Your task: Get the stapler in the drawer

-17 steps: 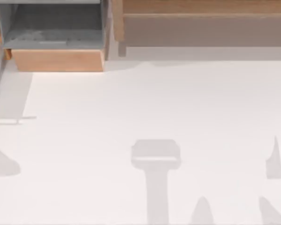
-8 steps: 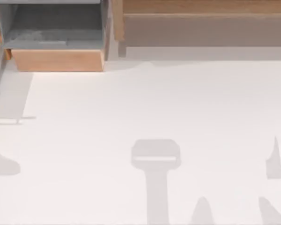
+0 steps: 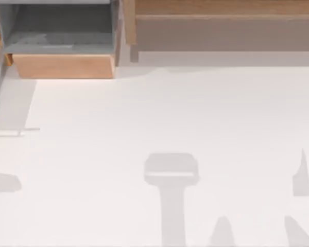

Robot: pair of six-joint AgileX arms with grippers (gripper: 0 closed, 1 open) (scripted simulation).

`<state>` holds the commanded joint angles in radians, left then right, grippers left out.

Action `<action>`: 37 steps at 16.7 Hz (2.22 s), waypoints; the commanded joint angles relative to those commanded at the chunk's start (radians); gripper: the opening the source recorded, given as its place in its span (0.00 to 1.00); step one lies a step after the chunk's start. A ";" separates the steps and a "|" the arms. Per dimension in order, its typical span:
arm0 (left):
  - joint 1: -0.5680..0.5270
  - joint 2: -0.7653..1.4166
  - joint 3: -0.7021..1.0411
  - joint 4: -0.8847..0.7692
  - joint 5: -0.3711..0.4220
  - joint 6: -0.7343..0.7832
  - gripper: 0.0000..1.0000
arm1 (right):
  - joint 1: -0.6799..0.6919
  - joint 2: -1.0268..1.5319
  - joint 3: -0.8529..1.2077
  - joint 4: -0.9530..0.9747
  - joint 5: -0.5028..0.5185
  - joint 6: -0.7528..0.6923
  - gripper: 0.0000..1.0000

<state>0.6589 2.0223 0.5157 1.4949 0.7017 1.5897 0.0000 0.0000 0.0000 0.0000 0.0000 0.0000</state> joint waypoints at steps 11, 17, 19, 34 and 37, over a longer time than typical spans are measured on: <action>-0.037 0.043 0.070 -0.049 -0.038 -0.004 0.00 | 0.000 0.000 0.000 0.000 0.000 0.000 1.00; -0.119 0.101 0.218 -0.133 -0.120 -0.009 0.00 | 0.000 0.000 0.000 0.000 0.000 0.000 1.00; -0.119 0.101 0.218 -0.133 -0.120 -0.009 0.00 | 0.000 0.000 0.000 0.000 0.000 0.000 1.00; -0.198 0.212 0.459 -0.273 -0.206 -0.015 0.00 | 0.000 0.000 0.000 0.000 0.000 0.000 1.00; -0.214 0.249 0.528 -0.308 -0.221 -0.013 0.00 | 0.000 0.000 0.000 0.000 0.000 0.000 1.00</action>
<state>0.4445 2.2714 1.0440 1.1866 0.4804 1.5767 0.0000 0.0000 0.0000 0.0000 0.0000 0.0000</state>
